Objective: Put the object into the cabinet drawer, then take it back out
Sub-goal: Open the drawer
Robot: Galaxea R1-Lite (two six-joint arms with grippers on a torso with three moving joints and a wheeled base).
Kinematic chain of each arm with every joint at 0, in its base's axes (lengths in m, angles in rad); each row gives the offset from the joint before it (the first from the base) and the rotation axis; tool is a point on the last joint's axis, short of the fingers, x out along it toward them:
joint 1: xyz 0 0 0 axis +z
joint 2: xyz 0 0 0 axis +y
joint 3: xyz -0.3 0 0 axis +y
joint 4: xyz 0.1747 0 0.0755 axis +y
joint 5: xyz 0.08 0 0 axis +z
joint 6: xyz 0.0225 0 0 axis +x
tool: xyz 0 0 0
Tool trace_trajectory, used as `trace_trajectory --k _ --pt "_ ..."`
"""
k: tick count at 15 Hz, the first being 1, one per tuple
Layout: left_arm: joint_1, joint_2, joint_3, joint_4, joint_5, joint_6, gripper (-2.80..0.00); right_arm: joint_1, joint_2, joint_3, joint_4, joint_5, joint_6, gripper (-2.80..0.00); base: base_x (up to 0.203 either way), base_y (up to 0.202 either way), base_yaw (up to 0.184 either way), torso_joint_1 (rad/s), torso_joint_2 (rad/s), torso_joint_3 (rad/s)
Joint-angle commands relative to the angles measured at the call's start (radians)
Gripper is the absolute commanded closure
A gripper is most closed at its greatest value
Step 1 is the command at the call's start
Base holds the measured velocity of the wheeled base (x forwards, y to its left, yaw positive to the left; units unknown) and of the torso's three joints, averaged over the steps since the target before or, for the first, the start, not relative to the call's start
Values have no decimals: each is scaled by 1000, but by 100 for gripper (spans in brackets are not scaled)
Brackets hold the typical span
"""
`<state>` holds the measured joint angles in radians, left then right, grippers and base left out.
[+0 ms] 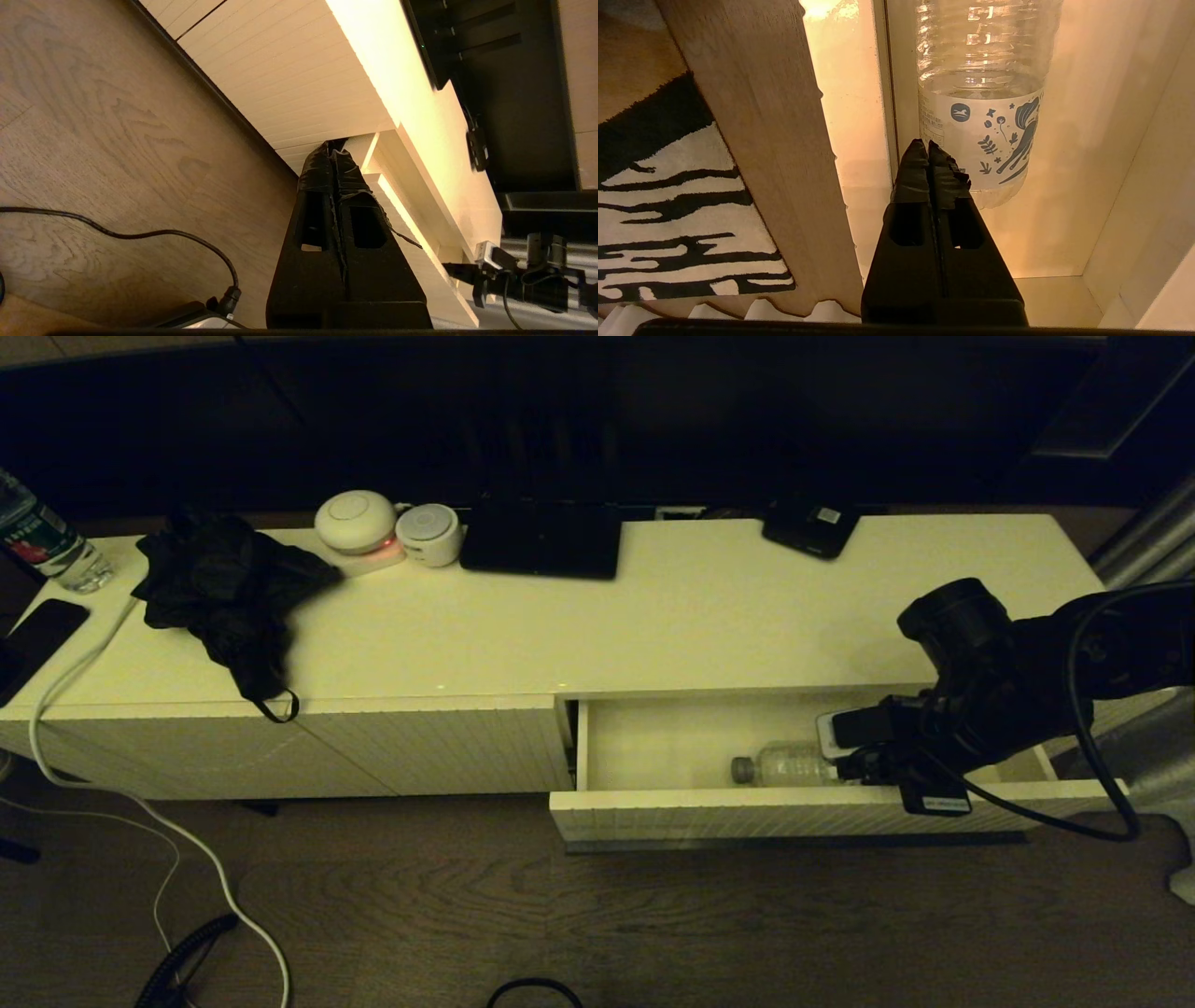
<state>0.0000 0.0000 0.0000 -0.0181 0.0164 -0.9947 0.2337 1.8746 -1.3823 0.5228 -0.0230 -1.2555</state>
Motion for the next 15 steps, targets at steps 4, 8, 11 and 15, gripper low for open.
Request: trace_trajectory --k 4,8,11,15 --pt "0 -2 0 0 0 -5 0 19 -38 109 16 6 -7 0 0 0 0 0 0 0" --pt "0 -2 0 0 0 -5 0 27 -69 197 14 9 -8 0 0 0 0 0 0 0" --pt "0 -2 0 0 0 -5 0 46 -86 251 11 11 -7 0 0 0 0 0 0 0" --pt "0 -2 0 0 0 -5 0 63 -116 315 13 15 -7 0 0 0 0 0 0 0"
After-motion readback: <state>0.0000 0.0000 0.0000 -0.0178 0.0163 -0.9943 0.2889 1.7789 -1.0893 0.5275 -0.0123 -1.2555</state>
